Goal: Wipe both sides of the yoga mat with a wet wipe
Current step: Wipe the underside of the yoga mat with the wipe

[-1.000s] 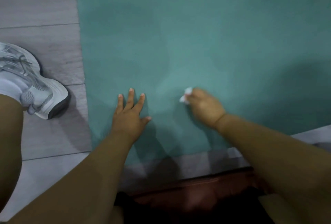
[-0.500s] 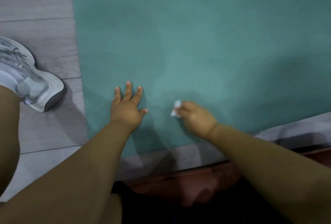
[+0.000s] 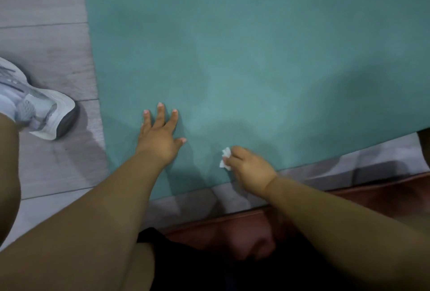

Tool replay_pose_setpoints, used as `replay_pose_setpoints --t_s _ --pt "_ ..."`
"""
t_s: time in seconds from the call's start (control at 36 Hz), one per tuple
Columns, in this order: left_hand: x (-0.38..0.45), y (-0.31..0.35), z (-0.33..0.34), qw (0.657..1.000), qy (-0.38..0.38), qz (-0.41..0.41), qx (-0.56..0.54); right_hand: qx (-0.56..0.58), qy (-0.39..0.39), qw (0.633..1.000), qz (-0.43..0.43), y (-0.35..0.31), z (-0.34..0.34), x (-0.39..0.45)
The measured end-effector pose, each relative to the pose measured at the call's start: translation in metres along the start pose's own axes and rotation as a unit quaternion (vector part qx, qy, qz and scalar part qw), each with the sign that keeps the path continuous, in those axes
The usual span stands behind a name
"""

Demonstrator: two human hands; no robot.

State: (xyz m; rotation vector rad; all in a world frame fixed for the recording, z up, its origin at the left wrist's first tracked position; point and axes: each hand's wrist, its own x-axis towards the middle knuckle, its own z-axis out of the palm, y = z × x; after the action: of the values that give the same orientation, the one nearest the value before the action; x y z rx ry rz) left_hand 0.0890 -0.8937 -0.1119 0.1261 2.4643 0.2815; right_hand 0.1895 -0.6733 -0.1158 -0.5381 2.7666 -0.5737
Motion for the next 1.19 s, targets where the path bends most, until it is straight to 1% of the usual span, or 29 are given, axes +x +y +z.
replay_pose_setpoints --t_s 0.03,0.06,0.11,0.17,0.22,0.28,0.33,0.42,0.44,0.5,0.53,0.56,0.58,0.64,0.67,0.69,0.75,0.78,0.83,0.89,0.92,0.97,1.0,1.03,1.06,1.08,1.11,1.14,1.19 --pt "-0.001 -0.004 0.000 1.000 0.001 0.008 0.001 -0.016 -0.009 1.000 0.010 0.016 -0.005 -0.007" --pt "-0.003 -0.008 0.000 1.000 0.001 0.014 0.002 -0.032 -0.005 0.998 0.051 0.035 -0.009 -0.015" --pt "-0.007 -0.015 0.000 1.000 0.004 0.023 0.006 -0.086 0.000 0.978 0.190 0.066 -0.019 -0.030" --pt "-0.010 -0.019 -0.001 0.999 0.013 0.028 0.016 -0.124 -0.013 0.939 0.319 0.079 -0.028 -0.039" --pt "-0.013 -0.020 -0.001 0.999 0.018 0.025 0.017 -0.167 -0.035 0.921 0.350 0.066 -0.031 -0.035" --pt "-0.015 -0.019 0.000 0.999 0.022 0.022 0.022 -0.133 -0.029 0.943 0.303 0.039 -0.020 -0.026" --pt "-0.017 -0.017 0.001 0.999 0.025 0.021 0.025 -0.116 -0.081 0.972 0.188 0.008 -0.005 -0.019" --pt "-0.024 -0.017 0.001 0.999 0.018 0.022 0.028 -0.060 -0.141 0.988 0.035 -0.013 -0.001 -0.015" --pt "-0.025 -0.018 0.000 0.999 0.014 0.023 0.030 -0.047 -0.135 0.990 -0.001 -0.013 -0.007 -0.014" --pt "-0.029 -0.023 -0.002 0.999 0.009 0.019 0.033 -0.033 -0.110 0.993 -0.030 -0.004 -0.024 -0.008" --pt "-0.031 -0.026 -0.002 0.999 0.007 0.014 0.035 -0.042 -0.080 0.996 -0.013 0.008 -0.030 -0.003" --pt "-0.033 -0.028 -0.003 0.999 0.007 0.007 0.037 -0.044 -0.051 0.996 0.050 0.024 -0.034 0.005" --pt "-0.035 -0.030 -0.004 0.999 0.008 -0.003 0.036 -0.060 -0.016 0.989 0.133 0.038 -0.038 0.013" --pt "-0.039 -0.033 -0.005 0.999 0.013 -0.031 0.017 -0.057 0.038 0.953 0.294 0.065 -0.047 0.022" --pt "-0.040 -0.034 -0.005 0.999 0.015 -0.044 0.003 -0.056 0.040 0.939 0.338 0.069 -0.047 0.026" --pt "-0.040 -0.035 -0.005 0.998 0.018 -0.052 -0.007 -0.060 0.048 0.937 0.342 0.065 -0.046 0.030" --pt "-0.039 -0.034 -0.006 0.998 0.018 -0.058 -0.015 -0.079 0.060 0.961 0.258 0.040 -0.032 0.031" --pt "-0.038 -0.034 -0.006 0.998 0.017 -0.059 -0.016 -0.102 0.035 0.973 0.202 0.024 -0.022 0.030" --pt "-0.037 -0.033 -0.006 0.998 0.014 -0.063 -0.013 -0.066 -0.035 0.995 0.059 -0.007 0.002 0.026" --pt "-0.036 -0.033 -0.005 0.998 0.016 -0.063 0.001 -0.052 -0.125 0.988 -0.078 -0.039 0.011 0.025" --pt "-0.035 -0.033 -0.005 0.998 0.018 -0.062 0.007 -0.033 -0.170 0.979 -0.111 -0.050 0.011 0.026" --pt "-0.035 -0.035 -0.004 0.998 0.019 -0.058 0.014 -0.051 -0.197 0.962 -0.181 -0.059 0.005 0.033" --pt "-0.035 -0.036 -0.004 0.998 0.020 -0.055 0.015 -0.056 -0.186 0.960 -0.204 -0.053 0.003 0.039" --pt "-0.035 -0.037 -0.003 0.998 0.024 -0.052 0.016 -0.043 -0.181 0.966 -0.182 -0.044 0.002 0.046" --pt "-0.035 -0.037 -0.003 0.998 0.028 -0.049 0.017 -0.044 -0.149 0.976 -0.151 -0.032 0.000 0.056" --pt "-0.035 -0.038 -0.002 0.998 0.033 -0.046 0.016 -0.065 -0.103 0.988 -0.099 -0.021 -0.007 0.069" --pt "-0.034 -0.039 -0.002 0.998 0.039 -0.045 0.014 -0.046 -0.036 0.998 -0.037 -0.008 -0.013 0.081" --pt "-0.034 -0.039 -0.002 0.998 0.046 -0.044 0.011 -0.020 0.027 0.999 0.021 0.006 -0.017 0.092" --pt "-0.033 -0.040 -0.003 0.997 0.062 -0.044 -0.001 -0.030 0.060 0.988 0.141 0.023 -0.026 0.108"
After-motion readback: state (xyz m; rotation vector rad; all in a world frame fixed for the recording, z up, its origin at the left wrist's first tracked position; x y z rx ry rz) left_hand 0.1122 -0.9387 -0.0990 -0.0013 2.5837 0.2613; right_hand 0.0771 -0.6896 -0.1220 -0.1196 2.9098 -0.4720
